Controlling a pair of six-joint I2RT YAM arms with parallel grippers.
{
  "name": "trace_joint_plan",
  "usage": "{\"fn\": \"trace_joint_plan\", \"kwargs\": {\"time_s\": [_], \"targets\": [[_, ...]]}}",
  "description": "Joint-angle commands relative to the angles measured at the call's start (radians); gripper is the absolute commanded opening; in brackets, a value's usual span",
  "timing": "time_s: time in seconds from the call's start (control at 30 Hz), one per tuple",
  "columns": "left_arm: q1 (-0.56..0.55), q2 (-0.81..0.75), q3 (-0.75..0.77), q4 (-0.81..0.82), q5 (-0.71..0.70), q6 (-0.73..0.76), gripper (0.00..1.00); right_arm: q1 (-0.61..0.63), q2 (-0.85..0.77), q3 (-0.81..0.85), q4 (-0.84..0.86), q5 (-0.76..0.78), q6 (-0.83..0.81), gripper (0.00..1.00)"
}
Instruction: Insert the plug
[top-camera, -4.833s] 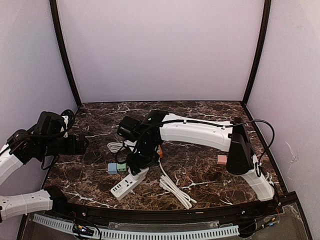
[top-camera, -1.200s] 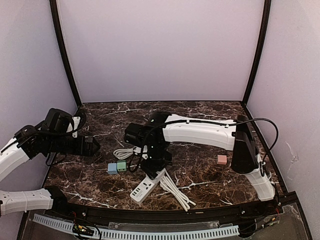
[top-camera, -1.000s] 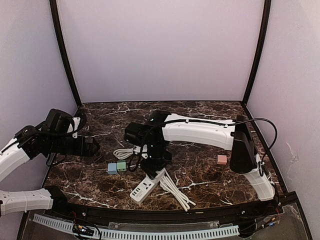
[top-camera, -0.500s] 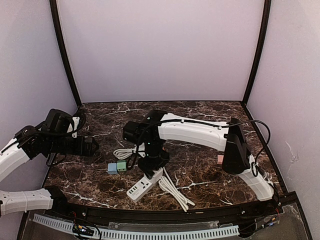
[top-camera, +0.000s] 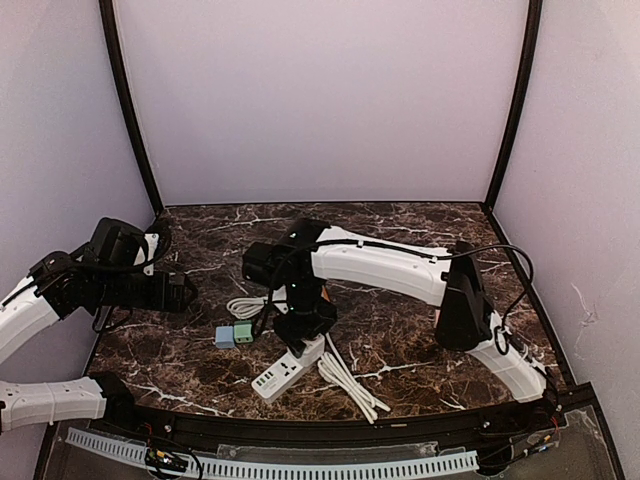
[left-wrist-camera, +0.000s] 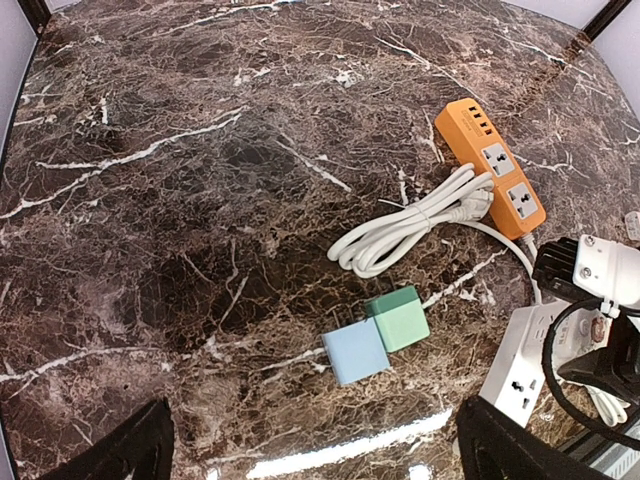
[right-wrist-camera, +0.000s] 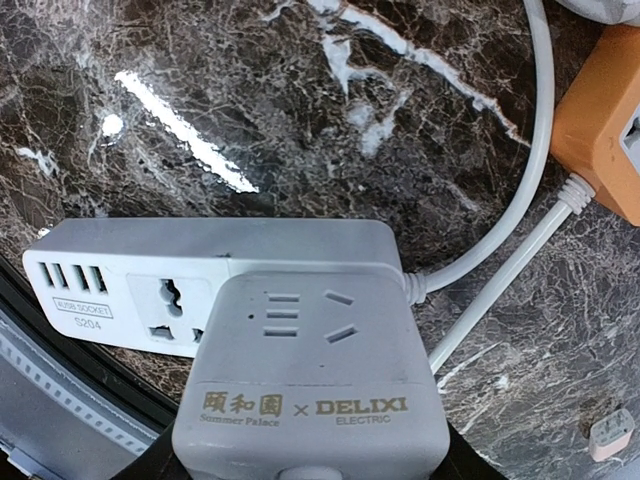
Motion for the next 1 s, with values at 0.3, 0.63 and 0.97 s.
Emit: {"fn": "trace_joint_plan", "kwargs": {"time_s": [0.3,0.63,0.97], "targets": [[-0.001,-0.009,-0.017,-0.011,-0.019,0.003,0.99,0.072,0.249,-0.045,0.128,0.023,0.107,0.0],[-0.001,-0.011,-0.017,-0.015,-0.037,0.001,0.99,0.124,0.131,-0.387,0.373,-0.002,0.135,0.0],[0.0,-0.012,-0.015,-0.018,-0.048,0.001,0.99,0.109,0.018,-0.496,0.461,0.027,0.131,0.0]]}}
